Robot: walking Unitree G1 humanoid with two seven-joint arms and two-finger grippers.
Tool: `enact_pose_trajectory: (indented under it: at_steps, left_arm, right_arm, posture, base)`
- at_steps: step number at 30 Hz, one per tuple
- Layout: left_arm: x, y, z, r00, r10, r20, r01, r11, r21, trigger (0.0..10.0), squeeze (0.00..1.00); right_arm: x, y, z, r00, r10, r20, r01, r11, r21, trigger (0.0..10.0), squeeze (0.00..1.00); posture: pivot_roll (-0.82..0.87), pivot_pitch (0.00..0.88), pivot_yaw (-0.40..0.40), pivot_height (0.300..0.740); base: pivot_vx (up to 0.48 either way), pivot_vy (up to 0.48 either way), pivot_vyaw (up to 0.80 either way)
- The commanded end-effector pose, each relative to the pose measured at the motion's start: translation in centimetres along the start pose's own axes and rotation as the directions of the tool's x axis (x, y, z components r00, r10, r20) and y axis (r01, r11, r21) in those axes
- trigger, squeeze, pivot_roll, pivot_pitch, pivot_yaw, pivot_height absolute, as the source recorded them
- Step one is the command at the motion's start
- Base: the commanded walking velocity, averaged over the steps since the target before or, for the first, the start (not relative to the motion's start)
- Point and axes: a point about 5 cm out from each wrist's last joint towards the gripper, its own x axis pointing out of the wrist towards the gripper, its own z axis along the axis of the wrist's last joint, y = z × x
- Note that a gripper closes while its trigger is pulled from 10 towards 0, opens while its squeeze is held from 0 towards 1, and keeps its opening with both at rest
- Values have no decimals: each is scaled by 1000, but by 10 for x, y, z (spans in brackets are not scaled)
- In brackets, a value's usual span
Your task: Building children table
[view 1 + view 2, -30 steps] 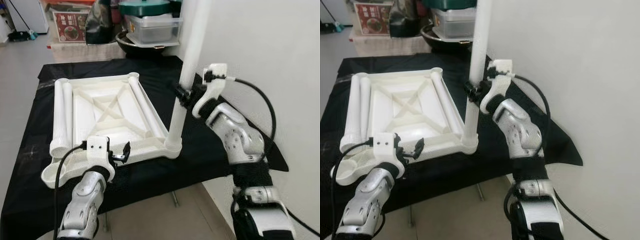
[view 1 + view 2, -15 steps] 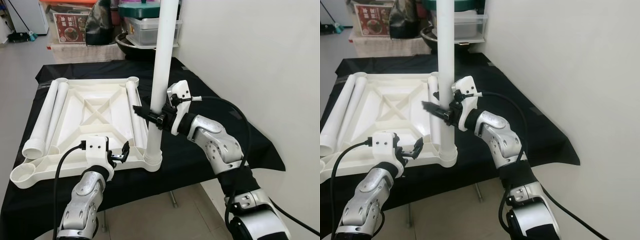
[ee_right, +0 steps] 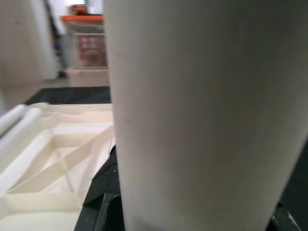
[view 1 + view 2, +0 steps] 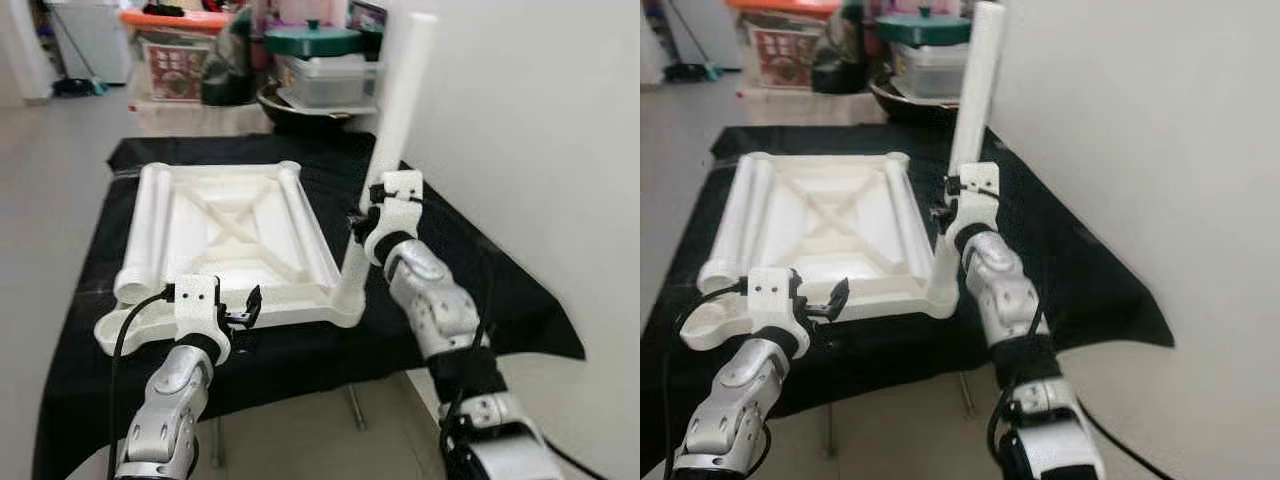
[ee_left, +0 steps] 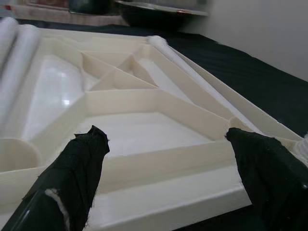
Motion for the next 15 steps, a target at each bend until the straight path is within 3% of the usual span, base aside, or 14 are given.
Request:
enact_pose_trajectory:
  at_steps: [1, 4, 5, 6, 7, 8, 9, 11, 12, 13, 14, 15]
  left_arm:
    - [0, 1, -3, 1000, -2, -14, 2, 1000, 4, 10000, 0]
    - [0, 1, -3, 1000, -3, -16, 3, 1000, 5, 10000, 0]
    - [0, 1, -3, 1000, -2, -16, 2, 1000, 5, 10000, 0]
    - [0, 2, -3, 1000, -1, -17, 1, 1000, 6, 10000, 0]
    - [0, 2, -3, 1000, -1, -17, 1, 1000, 6, 10000, 0]
    - [0, 2, -3, 1000, -1, -17, 1, 1000, 7, 10000, 0]
    - [0, 2, -3, 1000, -1, -17, 1, 1000, 7, 10000, 0]
    - [0, 2, -3, 1000, -2, -16, 2, 1000, 7, 10000, 0]
    - [0, 2, -3, 1000, -2, -16, 2, 1000, 7, 10000, 0]
    - [0, 2, -3, 1000, -1, -15, 1, 1000, 8, 10000, 0]
    - [0, 3, -3, 1000, 0, -14, 0, 1000, 8, 10000, 0]
    - [0, 3, -2, 1000, 2, -12, -2, 1000, 8, 10000, 0]
  right_arm:
    - [-14, -29, -56, 945, -207, -253, 190, 978, -90, 0, 0]
    - [-12, -27, -50, 937, -254, -240, 228, 965, -131, 0, 0]
    - [-11, -27, -48, 930, -279, -241, 247, 957, -155, 431, 0]
    - [-9, -25, -46, 924, -291, -247, 252, 951, -177, 8510, 0]
    - [-9, -25, -46, 924, -291, -247, 252, 951, -177, 8510, 0]
    - [-7, -22, -43, 931, -274, -241, 238, 957, -168, 10000, 0]
    - [-7, -22, -43, 931, -274, -241, 238, 957, -168, 10000, 0]
    - [-6, -16, -35, 961, -208, -184, 201, 978, -57, 10000, 0]
    - [-6, -16, -35, 961, -208, -184, 201, 978, -57, 10000, 0]
    - [-5, -14, -29, 971, -182, -155, 180, 983, -31, 10000, 1000]
    - [-5, -14, -21, 979, -158, -126, 157, 987, -23, 10000, 945]
    - [-3, -16, -9, 987, -135, -83, 134, 991, -24, 10000, 0]
  posture:
    - [84, 0, -90, 740]
    - [76, 0, -84, 740]
    - [76, 0, -84, 740]
    - [75, 0, -83, 740]
    - [75, 0, -83, 740]
    - [77, 0, -83, 740]
    - [77, 0, -83, 740]
    - [81, 0, -86, 740]
    - [81, 0, -86, 740]
    - [81, 0, -89, 740]
    - [81, 0, -90, 740]
    - [81, 0, -90, 740]
  base:
    - [0, 0, 0]
    - [0, 0, 0]
    - [0, 0, 0]
    - [0, 0, 0]
    - [0, 0, 0]
    - [0, 0, 0]
    - [0, 0, 0]
    - [0, 0, 0]
    - [0, 0, 0]
    - [0, 0, 0]
    - [0, 0, 0]
    - [0, 0, 0]
